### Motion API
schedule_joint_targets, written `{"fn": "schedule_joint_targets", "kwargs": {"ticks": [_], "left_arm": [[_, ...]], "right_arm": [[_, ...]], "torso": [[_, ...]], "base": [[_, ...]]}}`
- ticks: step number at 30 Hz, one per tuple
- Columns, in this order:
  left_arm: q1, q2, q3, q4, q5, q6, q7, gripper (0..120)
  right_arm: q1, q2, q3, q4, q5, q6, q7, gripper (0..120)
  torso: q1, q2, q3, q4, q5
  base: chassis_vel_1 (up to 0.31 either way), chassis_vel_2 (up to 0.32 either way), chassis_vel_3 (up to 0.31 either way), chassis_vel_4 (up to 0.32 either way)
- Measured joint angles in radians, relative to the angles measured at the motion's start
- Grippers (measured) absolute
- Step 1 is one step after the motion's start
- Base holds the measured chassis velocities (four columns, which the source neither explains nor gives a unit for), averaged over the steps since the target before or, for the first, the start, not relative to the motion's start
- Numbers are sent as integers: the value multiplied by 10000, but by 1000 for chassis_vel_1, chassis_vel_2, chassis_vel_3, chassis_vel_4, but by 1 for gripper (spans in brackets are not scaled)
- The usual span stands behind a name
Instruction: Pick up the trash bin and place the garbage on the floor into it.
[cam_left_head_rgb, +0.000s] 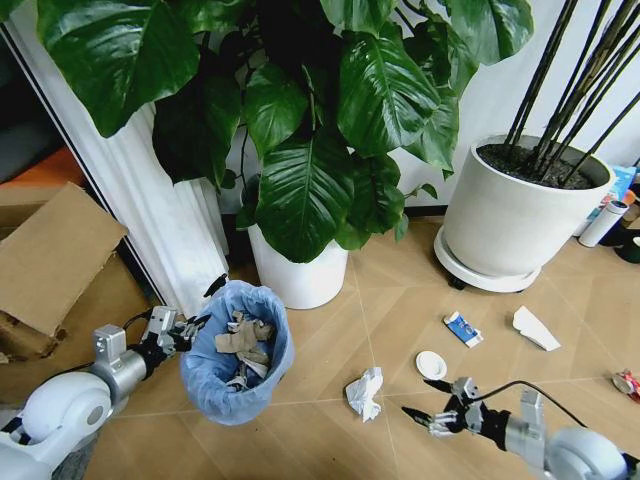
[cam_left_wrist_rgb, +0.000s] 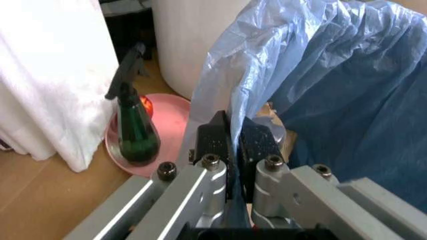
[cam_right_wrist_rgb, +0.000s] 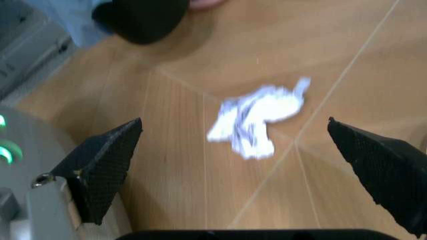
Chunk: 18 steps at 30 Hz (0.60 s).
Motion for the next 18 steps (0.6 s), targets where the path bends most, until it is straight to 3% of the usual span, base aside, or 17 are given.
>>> {"fn": "schedule_joint_targets", "kwargs": {"ticks": [4, 7, 8, 11, 18], "left_arm": [[82, -126, -103, 72, 93, -35, 22, 0], [75, -192, -120, 144, 141, -41, 27, 0], [75, -192, -120, 144, 141, -41, 27, 0], [23, -188, -105, 149, 142, -43, 20, 0], [25, -154, -98, 154, 142, -43, 6, 0]], "right_arm": [[570, 172, -627, -451, -106, -148, -290, 100], [1805, 619, -1945, -1045, -75, -268, -505, 100], [1805, 619, -1945, -1045, -75, -268, -505, 100], [3303, 1432, -3235, -1920, 104, -282, -678, 100], [4445, 2217, -4425, -2788, 162, -266, -879, 100]], "torso": [[0, 0, 0, 0, -3], [0, 0, 0, 0, -5], [0, 0, 0, 0, -5], [0, 0, 0, 4, -1], [0, 0, 1, 4, -2]], "base": [[0, 0, 0, 0], [0, 0, 0, 0], [0, 0, 0, 0], [0, 0, 0, 0], [0, 0, 0, 0]]}}
